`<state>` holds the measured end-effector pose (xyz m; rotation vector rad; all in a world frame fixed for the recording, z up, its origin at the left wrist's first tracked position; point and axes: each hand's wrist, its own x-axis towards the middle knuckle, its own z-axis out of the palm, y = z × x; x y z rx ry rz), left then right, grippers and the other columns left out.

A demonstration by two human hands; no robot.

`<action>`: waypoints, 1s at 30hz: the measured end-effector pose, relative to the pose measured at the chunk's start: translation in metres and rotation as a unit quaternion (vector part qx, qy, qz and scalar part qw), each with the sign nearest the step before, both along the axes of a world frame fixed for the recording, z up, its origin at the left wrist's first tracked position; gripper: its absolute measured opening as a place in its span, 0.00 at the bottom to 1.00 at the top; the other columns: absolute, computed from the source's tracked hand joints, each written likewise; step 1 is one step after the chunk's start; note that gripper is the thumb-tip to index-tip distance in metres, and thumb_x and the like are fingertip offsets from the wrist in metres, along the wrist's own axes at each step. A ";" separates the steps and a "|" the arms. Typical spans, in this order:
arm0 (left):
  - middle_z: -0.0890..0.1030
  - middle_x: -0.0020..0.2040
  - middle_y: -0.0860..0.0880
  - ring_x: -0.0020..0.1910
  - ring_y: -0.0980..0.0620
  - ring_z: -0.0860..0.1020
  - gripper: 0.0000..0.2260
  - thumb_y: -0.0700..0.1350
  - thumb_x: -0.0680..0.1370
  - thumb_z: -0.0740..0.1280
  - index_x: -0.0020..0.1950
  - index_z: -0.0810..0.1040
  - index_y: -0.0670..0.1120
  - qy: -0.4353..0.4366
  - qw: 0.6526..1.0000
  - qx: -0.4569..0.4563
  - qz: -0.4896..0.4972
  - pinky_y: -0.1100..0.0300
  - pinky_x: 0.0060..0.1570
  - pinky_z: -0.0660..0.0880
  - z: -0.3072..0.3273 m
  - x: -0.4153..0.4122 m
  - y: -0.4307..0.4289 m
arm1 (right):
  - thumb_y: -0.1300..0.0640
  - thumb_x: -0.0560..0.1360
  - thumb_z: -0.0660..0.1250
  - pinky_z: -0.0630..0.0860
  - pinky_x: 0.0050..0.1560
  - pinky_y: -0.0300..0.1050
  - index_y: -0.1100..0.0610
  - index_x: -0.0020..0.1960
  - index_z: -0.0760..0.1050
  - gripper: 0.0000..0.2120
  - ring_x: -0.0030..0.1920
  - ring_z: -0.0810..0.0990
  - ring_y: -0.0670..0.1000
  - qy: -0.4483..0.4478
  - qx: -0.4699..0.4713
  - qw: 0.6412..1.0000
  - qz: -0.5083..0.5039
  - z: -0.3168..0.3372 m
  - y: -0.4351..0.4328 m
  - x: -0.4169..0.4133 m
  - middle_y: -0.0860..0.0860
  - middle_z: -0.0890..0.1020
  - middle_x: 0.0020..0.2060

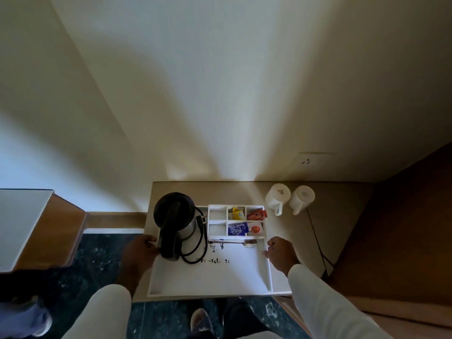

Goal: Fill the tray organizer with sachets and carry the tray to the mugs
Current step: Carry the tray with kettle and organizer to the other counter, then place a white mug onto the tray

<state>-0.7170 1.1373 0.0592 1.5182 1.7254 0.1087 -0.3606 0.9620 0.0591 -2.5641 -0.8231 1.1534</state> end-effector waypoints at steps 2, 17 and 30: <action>0.84 0.47 0.43 0.44 0.44 0.83 0.15 0.42 0.75 0.74 0.61 0.81 0.42 0.004 1.000 0.001 0.005 0.44 0.50 0.82 -0.004 0.005 0.009 | 0.55 0.74 0.75 0.77 0.54 0.42 0.60 0.58 0.80 0.15 0.55 0.83 0.56 -0.003 -0.013 1.000 0.002 -0.007 0.012 0.004 0.54 0.84 0.52; 0.85 0.51 0.42 0.48 0.42 0.83 0.13 0.41 0.76 0.72 0.60 0.82 0.43 0.045 0.998 0.011 -0.032 0.46 0.53 0.80 -0.032 0.025 0.060 | 0.57 0.72 0.76 0.80 0.55 0.49 0.62 0.54 0.80 0.13 0.51 0.83 0.58 0.009 0.032 0.999 -0.040 -0.011 0.055 0.021 0.54 0.84 0.44; 0.78 0.47 0.53 0.45 0.57 0.76 0.04 0.49 0.80 0.66 0.49 0.78 0.51 0.025 0.961 0.179 -0.210 0.57 0.48 0.76 -0.006 -0.008 -0.067 | 0.49 0.77 0.71 0.75 0.60 0.52 0.58 0.56 0.78 0.14 0.52 0.77 0.52 -0.047 0.145 0.971 -0.183 0.010 0.059 0.056 0.50 0.79 0.49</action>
